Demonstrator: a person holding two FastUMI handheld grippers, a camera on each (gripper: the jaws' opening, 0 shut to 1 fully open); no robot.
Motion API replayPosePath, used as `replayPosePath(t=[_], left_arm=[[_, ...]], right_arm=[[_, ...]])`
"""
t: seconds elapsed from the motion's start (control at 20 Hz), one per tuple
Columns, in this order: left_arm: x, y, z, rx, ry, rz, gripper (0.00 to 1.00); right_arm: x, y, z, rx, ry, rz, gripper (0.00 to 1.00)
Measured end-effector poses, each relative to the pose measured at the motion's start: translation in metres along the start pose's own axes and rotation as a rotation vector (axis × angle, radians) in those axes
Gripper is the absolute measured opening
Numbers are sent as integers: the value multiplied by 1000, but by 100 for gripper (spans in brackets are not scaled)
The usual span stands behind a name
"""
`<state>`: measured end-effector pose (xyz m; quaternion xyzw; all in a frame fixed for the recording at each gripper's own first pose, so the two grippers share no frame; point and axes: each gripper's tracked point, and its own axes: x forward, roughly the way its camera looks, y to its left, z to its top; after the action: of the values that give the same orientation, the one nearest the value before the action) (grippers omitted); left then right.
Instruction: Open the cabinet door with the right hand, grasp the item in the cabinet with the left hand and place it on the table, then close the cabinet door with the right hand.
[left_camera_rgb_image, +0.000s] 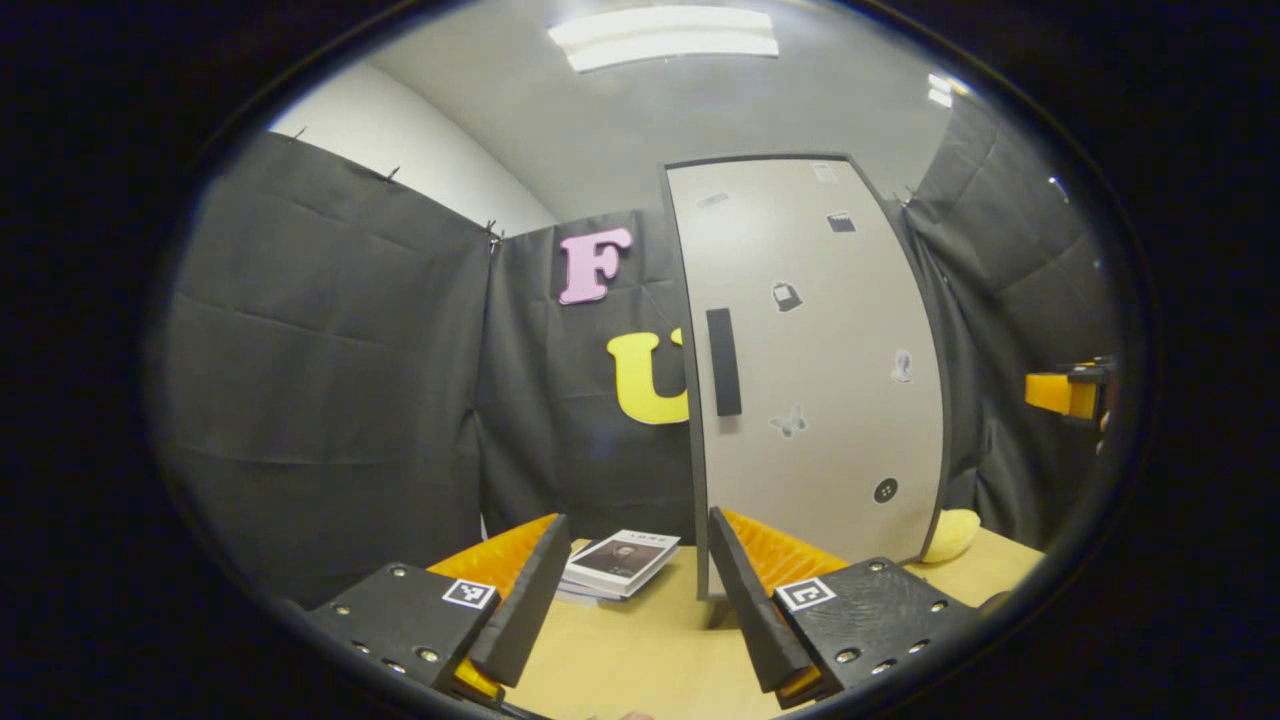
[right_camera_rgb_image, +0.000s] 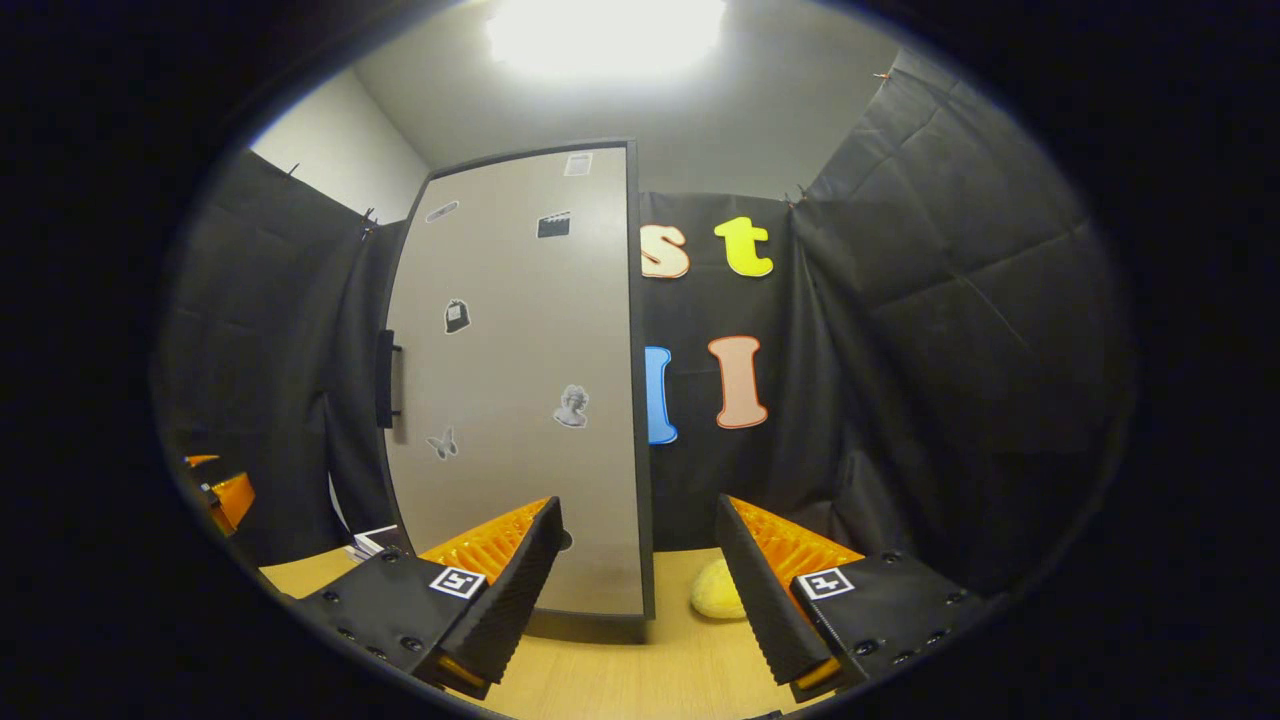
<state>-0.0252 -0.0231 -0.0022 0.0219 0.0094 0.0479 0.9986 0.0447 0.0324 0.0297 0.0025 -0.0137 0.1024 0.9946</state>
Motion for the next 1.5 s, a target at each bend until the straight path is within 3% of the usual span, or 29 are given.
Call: replayPosePath(t=[0.25,0.6,1.15,1.5], left_arm=[[6,29,-3,3,-1,20,86],[33,112,-10,18,-7,83,84],[46,212,-36,20,15,181,84],[61,255,-59,17,44,214,86]], right_arm=[[31,58,41,-2,-54,89,97],[81,145,79,-37,-88,156,97],[137,253,73,-36,-50,224,97],[163,301,58,-47,-16,235,97]])
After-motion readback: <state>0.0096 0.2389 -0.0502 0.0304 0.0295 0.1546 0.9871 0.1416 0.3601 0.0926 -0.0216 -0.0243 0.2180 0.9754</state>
